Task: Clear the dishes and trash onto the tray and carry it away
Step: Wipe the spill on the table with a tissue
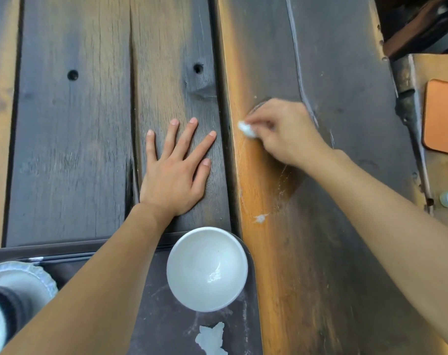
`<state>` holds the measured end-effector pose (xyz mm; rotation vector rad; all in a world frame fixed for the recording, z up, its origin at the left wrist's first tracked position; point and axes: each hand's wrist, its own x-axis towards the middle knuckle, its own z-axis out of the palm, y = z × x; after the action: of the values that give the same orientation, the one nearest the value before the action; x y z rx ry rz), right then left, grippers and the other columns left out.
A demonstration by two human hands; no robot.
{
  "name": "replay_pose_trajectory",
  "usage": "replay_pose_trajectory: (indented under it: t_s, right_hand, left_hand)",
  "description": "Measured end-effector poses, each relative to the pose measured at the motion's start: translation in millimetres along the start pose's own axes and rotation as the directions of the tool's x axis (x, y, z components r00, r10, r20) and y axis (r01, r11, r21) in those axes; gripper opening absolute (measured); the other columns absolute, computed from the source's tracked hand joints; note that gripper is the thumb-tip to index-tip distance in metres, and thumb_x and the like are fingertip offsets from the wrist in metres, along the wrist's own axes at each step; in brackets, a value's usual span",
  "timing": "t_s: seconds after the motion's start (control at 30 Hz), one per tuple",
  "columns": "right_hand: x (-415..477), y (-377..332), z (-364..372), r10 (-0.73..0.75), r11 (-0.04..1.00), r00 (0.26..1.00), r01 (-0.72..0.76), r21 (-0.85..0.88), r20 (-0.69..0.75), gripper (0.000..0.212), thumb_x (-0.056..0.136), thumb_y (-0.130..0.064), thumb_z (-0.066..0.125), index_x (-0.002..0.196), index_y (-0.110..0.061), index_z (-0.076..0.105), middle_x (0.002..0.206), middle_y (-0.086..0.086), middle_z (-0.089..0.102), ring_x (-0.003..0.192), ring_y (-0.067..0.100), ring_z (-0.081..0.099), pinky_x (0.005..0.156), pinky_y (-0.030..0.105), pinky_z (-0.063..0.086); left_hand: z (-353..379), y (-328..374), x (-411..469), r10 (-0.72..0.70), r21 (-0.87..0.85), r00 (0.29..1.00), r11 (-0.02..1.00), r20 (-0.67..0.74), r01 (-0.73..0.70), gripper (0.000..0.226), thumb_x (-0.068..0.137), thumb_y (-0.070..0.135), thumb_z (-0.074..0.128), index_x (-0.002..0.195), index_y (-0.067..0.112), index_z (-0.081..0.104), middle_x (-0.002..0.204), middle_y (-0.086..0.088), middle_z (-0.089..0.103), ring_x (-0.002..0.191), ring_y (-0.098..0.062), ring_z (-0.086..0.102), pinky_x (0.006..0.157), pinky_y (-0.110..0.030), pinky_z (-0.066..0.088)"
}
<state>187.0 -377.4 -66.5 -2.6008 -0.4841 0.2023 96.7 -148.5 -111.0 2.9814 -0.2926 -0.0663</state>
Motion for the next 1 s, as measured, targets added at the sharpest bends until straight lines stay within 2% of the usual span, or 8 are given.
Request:
replay_pose_trajectory:
  t_s: [0.13,0.23,0.37,0.43,0.57,0.67,0.83,1.0]
  right_hand:
    - [-62,-28,-4,-0.376,0.922,0.818,0.377,0.088,0.436,0.021,0.092,-0.019,0.061,0.103,-0.017,0.079,0.1,-0.003,0.071,0.097,0.014,0.062,0.093,0.03,0.048]
    - [-95,-24,-13,-0.316,0.949,0.724,0.248,0.197,0.613,0.021,0.094,-0.017,0.063,0.106,-0.021,0.079,0.104,-0.011,0.069,0.096,0.002,0.061,0.091,0.017,0.047]
    - [-77,16,-39,0.04,0.892,0.954,-0.168,0.421,0.296,0.014,0.089,-0.007,0.073,0.101,-0.012,0.08,0.096,0.006,0.077,0.085,0.013,0.072,0.081,0.029,0.057]
    - [-59,43,-52,0.292,0.78,0.947,-0.315,0.541,0.13,0.013,0.088,-0.001,0.072,0.093,-0.011,0.079,0.091,0.017,0.078,0.076,0.019,0.069,0.078,0.033,0.057]
    - [-42,75,-58,0.532,0.752,0.846,-0.481,0.451,0.015,0.01,0.076,-0.027,0.078,0.085,-0.027,0.081,0.079,-0.001,0.079,0.075,0.006,0.071,0.09,0.03,0.057]
    - [-41,58,-54,0.473,0.832,0.881,-0.459,0.312,0.034,0.009,0.081,-0.026,0.076,0.089,-0.027,0.081,0.075,-0.005,0.077,0.067,-0.01,0.068,0.072,0.001,0.045]
    - [-69,16,-39,0.261,0.94,0.913,-0.314,0.134,0.314,0.017,0.087,-0.021,0.073,0.096,-0.033,0.081,0.09,-0.013,0.077,0.086,-0.002,0.069,0.084,0.014,0.052]
    - [-100,-2,-36,0.037,0.875,0.724,-0.357,0.328,0.689,0.016,0.091,-0.011,0.071,0.1,-0.021,0.081,0.094,-0.003,0.078,0.089,0.005,0.073,0.085,0.027,0.059]
  left_hand:
    - [-1,0,0,0.0,0.005,1.0,1.0,0.001,0.0,0.054,0.102,0.043,0.031,0.155,0.036,0.029,0.166,-0.001,0.02,0.153,-0.032,0.013,0.117,-0.066,0.009]
    - [-1,1,0,0.002,0.003,1.0,1.0,0.003,-0.002,0.054,0.102,0.043,0.032,0.155,0.036,0.03,0.166,-0.002,0.02,0.153,-0.032,0.013,0.117,-0.066,0.009]
    - [-1,0,0,0.003,-0.006,1.0,1.0,0.007,-0.003,0.054,0.102,0.042,0.032,0.155,0.036,0.03,0.166,-0.002,0.02,0.153,-0.032,0.013,0.117,-0.066,0.008]
    - [-1,0,0,0.001,-0.006,1.0,1.0,0.011,-0.001,0.054,0.102,0.043,0.031,0.155,0.036,0.029,0.166,-0.001,0.02,0.154,-0.032,0.013,0.117,-0.065,0.008]
    - [-2,1,0,-0.004,-0.005,1.0,1.0,0.015,0.004,0.054,0.102,0.043,0.029,0.155,0.037,0.028,0.167,-0.001,0.019,0.154,-0.032,0.011,0.117,-0.066,0.007]
    - [-2,1,0,-0.005,-0.002,1.0,1.0,0.017,0.005,0.054,0.101,0.043,0.029,0.155,0.037,0.028,0.167,-0.001,0.019,0.154,-0.032,0.012,0.117,-0.066,0.008]
    - [-2,1,0,-0.008,-0.003,1.0,1.0,0.02,0.008,0.055,0.101,0.043,0.029,0.155,0.036,0.03,0.166,-0.001,0.02,0.153,-0.032,0.013,0.117,-0.066,0.009]
    - [-3,2,0,-0.006,0.0,1.0,1.0,0.025,0.006,0.055,0.101,0.043,0.03,0.155,0.036,0.03,0.166,-0.001,0.02,0.153,-0.032,0.014,0.117,-0.065,0.009]
